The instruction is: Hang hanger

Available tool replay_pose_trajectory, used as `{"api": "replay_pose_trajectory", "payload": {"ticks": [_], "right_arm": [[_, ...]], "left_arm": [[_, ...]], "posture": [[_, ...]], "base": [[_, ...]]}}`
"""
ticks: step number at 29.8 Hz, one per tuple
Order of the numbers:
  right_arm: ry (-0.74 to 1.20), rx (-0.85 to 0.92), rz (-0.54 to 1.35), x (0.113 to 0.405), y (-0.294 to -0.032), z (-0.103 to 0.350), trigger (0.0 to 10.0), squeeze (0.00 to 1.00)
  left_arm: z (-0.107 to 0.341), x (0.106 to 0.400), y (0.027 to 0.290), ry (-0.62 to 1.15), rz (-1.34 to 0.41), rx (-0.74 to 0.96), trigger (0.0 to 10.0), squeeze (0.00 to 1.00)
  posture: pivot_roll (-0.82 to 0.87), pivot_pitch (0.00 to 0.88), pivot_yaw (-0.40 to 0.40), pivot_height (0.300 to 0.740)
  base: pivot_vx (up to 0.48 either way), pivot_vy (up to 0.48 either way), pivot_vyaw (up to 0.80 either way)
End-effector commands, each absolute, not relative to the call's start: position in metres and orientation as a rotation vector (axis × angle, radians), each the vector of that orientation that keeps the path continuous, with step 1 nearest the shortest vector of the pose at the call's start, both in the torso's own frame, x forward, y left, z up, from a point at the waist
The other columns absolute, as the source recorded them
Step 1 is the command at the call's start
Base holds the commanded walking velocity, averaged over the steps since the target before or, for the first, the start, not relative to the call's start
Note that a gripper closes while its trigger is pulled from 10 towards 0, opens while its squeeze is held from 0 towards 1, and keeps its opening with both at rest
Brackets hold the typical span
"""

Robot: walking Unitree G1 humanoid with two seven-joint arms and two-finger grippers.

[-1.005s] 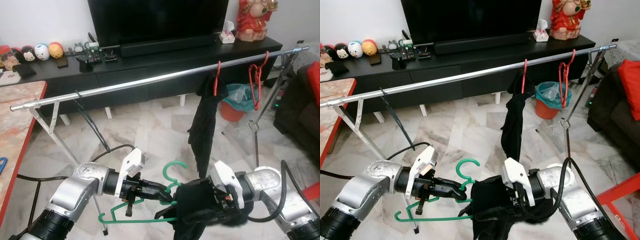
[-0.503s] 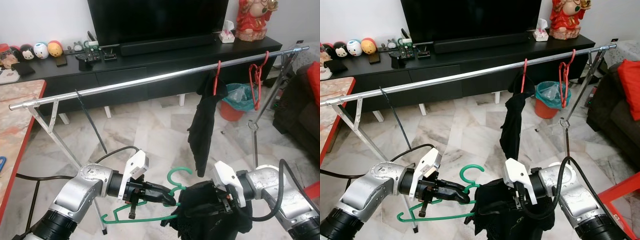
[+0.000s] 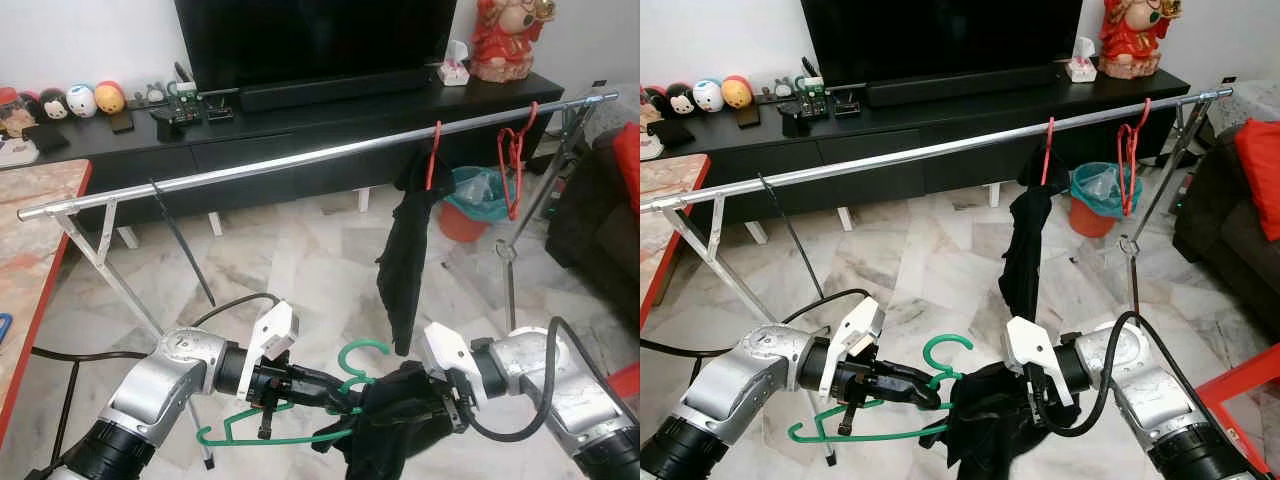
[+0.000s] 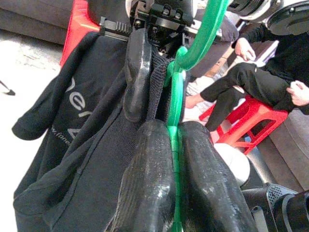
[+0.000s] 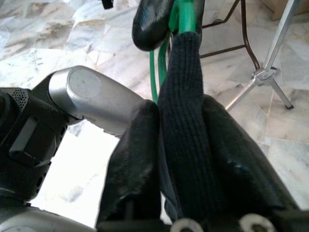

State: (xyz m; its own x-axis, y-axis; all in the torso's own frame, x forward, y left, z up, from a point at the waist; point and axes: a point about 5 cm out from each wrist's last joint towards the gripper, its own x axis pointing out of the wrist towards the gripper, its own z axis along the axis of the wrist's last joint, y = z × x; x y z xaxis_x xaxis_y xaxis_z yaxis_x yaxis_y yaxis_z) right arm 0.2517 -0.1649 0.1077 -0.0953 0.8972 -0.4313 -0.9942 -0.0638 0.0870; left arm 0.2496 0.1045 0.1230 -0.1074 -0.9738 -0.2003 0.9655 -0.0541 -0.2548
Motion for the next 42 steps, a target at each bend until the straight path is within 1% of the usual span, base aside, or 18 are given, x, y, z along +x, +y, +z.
{"api": "replay_pose_trajectory", "payload": {"ticks": [1, 15, 16, 17, 18, 28, 33, 37, 39, 42], "right_arm": [[0.467, -0.322, 1.672, 0.245, -0.166, 0.099, 0.0, 0.0], [0.481, -0.347, 1.672, 0.245, -0.166, 0.096, 0.0, 0.0], [0.482, -0.347, 1.672, 0.245, -0.166, 0.095, 0.0, 0.0], [0.483, -0.348, 1.673, 0.245, -0.166, 0.095, 0.0, 0.0], [0.483, -0.347, 1.672, 0.245, -0.166, 0.095, 0.0, 0.0], [0.484, -0.356, 1.639, 0.247, -0.166, 0.092, 0.0, 0.0], [0.493, -0.39, 1.571, 0.253, -0.169, 0.085, 0.0, 0.0], [0.528, -0.481, 1.438, 0.261, -0.179, 0.074, 0.0, 0.0], [0.538, -0.502, 1.384, 0.263, -0.186, 0.069, 0.0, 0.0], [0.55, -0.494, 1.343, 0.263, -0.191, 0.066, 0.0, 0.0]], "left_arm": [[0.143, 0.262, 0.11, 0.27, -1.604, 0.012, 10.0, 0.0], [0.142, 0.264, 0.11, 0.266, -1.588, 0.024, 10.0, 0.0], [0.142, 0.265, 0.11, 0.262, -1.574, 0.027, 10.0, 0.18], [0.142, 0.266, 0.11, 0.259, -1.564, 0.029, 10.0, 0.18], [0.142, 0.267, 0.111, 0.261, -1.557, 0.024, 10.0, 1.0], [0.142, 0.264, 0.115, 0.28, -1.576, 0.019, 10.0, 1.0], [0.141, 0.264, 0.118, 0.288, -1.565, 0.03, 10.0, 1.0], [0.135, 0.271, 0.129, 0.315, -1.468, 0.096, 10.0, 1.0], [0.131, 0.276, 0.137, 0.322, -1.392, 0.102, 10.0, 1.0], [0.129, 0.279, 0.143, 0.316, -1.324, 0.117, 10.0, 1.0]], "posture": [[0.02, 0.034, 0.03, 0.74], [0.02, 0.035, 0.03, 0.74], [0.02, 0.035, 0.03, 0.74], [0.02, 0.035, 0.029, 0.74], [0.02, 0.035, 0.029, 0.74], [0.02, 0.037, 0.029, 0.74], [0.02, 0.037, 0.029, 0.74], [0.02, 0.04, 0.031, 0.74], [0.03, 0.041, 0.03, 0.74], [0.03, 0.041, 0.03, 0.74]], "base": [[0.0, 0.0, 0.0], [0.0, 0.0, 0.0], [0.0, 0.0, 0.0], [0.0, 0.0, 0.0], [0.0, 0.0, 0.0], [0.0, 0.0, 0.0], [0.0, 0.0, 0.0], [0.0, 0.0, 0.0], [0.0, 0.0, 0.0], [0.0, 0.0, 0.0]]}}
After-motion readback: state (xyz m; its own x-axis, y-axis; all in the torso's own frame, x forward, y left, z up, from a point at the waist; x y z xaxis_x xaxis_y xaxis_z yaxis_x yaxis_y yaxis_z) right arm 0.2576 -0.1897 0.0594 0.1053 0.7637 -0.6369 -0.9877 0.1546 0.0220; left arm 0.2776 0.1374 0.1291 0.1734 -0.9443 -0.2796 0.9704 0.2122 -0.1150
